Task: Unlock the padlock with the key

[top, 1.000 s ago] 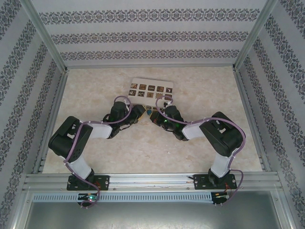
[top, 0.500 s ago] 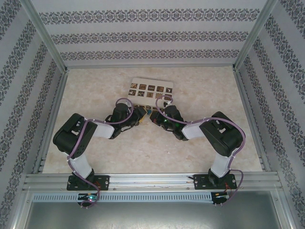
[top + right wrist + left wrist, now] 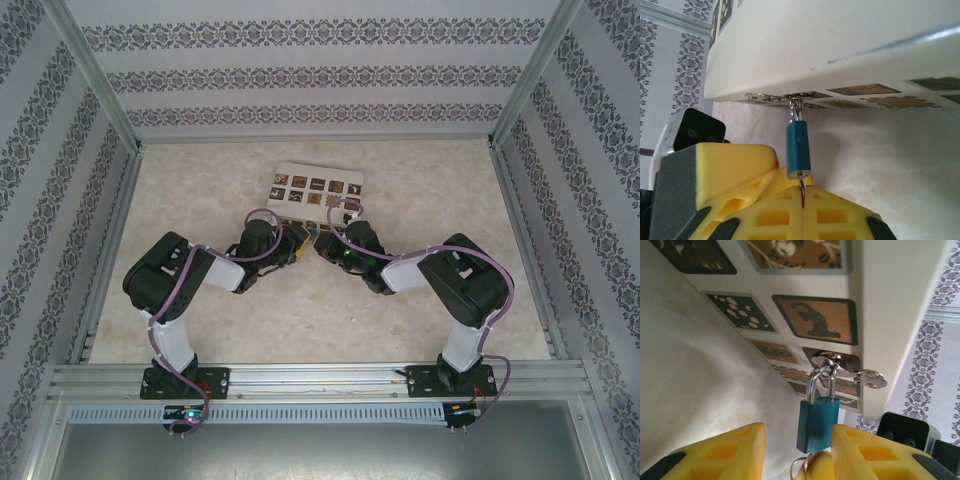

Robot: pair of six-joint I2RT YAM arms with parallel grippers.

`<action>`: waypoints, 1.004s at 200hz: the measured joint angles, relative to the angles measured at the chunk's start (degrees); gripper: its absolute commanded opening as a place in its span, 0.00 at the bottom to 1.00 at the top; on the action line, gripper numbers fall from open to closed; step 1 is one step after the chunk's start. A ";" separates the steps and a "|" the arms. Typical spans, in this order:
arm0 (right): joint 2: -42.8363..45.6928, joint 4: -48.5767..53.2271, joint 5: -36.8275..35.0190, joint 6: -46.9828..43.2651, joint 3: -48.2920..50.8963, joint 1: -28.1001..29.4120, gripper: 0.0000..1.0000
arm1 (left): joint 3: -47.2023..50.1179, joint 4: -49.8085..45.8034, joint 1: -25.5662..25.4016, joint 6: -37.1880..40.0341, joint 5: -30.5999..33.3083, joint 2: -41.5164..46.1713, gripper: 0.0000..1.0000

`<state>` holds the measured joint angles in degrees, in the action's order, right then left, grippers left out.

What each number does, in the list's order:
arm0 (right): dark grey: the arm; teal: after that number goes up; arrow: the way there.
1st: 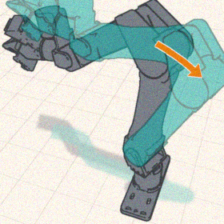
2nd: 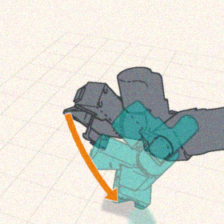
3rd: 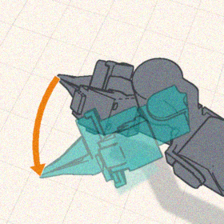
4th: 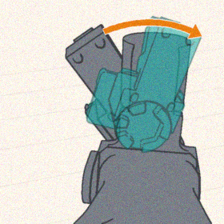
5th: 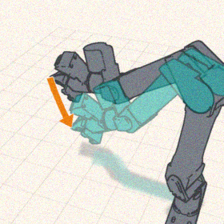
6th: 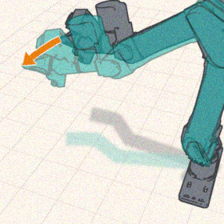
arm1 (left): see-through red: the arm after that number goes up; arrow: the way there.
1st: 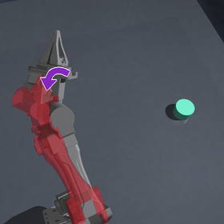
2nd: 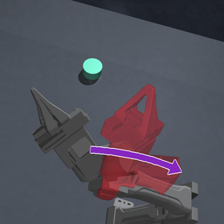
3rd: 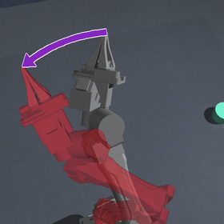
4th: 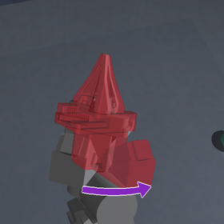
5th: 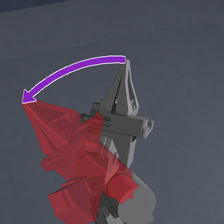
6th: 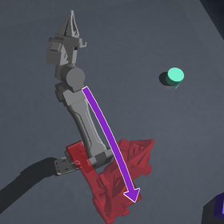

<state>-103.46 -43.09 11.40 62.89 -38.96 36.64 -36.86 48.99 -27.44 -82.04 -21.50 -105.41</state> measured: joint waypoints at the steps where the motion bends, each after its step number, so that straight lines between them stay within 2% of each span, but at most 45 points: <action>1: 0.00 0.00 0.02 0.00 0.00 0.00 0.00 | 0.00 0.00 0.00 -0.04 0.00 -0.02 0.38; 119: -0.22 -0.13 0.00 0.24 -0.11 0.00 0.00 | 0.00 10.99 0.00 -7.63 0.83 -5.90 0.35; 201: -0.66 -0.81 0.00 0.70 -0.31 0.00 0.00 | -0.42 14.58 0.00 -9.77 1.01 -7.45 0.21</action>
<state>-104.12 -43.90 11.40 63.59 -39.27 36.64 -37.28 63.57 -27.44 -91.81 -20.49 -112.86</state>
